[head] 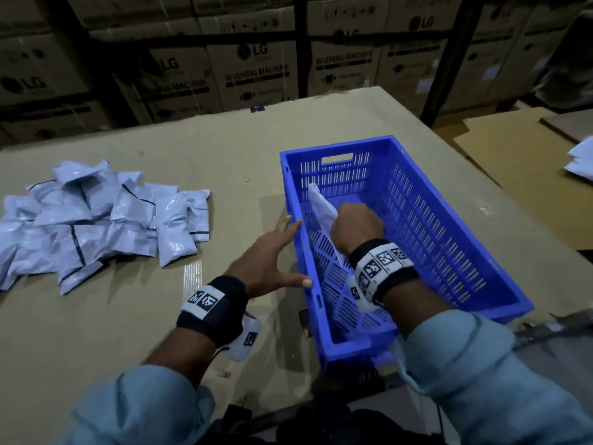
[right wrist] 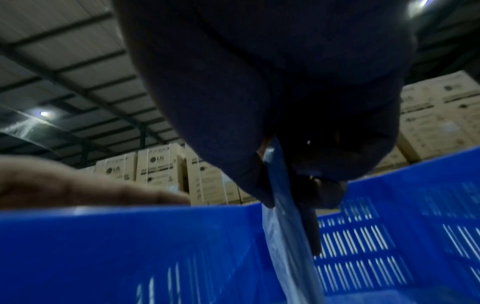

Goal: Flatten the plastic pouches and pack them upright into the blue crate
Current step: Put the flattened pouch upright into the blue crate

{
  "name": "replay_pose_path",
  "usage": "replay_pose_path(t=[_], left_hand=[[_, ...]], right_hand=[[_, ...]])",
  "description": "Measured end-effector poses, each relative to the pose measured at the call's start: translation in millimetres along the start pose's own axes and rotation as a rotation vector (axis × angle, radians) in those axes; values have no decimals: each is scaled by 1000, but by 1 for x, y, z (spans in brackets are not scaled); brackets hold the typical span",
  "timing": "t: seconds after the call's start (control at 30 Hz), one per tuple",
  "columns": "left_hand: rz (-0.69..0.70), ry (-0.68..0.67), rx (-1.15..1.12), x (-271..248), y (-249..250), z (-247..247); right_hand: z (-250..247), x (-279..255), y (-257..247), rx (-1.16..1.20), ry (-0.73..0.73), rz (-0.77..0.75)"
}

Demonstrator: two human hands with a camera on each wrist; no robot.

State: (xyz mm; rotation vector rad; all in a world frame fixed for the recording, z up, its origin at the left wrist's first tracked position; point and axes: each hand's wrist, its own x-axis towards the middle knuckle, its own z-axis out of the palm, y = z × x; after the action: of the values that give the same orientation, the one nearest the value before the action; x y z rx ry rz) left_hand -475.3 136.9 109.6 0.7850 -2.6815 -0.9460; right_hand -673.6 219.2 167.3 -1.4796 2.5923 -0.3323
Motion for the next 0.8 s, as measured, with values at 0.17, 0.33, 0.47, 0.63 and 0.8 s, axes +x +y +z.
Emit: replay_pose_path(t=[0.17, 0.33, 0.47, 0.63, 0.8], left_hand=[[8, 2, 82, 2, 4, 3], [-2, -28, 137, 2, 16, 3], [-21, -26, 168, 1, 24, 4], [-19, -22, 219, 0, 25, 4], [-28, -31, 232, 0, 26, 3]], right_hand=[[34, 9, 6, -44, -107, 30], [51, 15, 19, 24, -294, 10], [60, 20, 22, 76, -523, -107], [61, 20, 21, 184, -691, -150], [65, 20, 23, 240, -726, -135]])
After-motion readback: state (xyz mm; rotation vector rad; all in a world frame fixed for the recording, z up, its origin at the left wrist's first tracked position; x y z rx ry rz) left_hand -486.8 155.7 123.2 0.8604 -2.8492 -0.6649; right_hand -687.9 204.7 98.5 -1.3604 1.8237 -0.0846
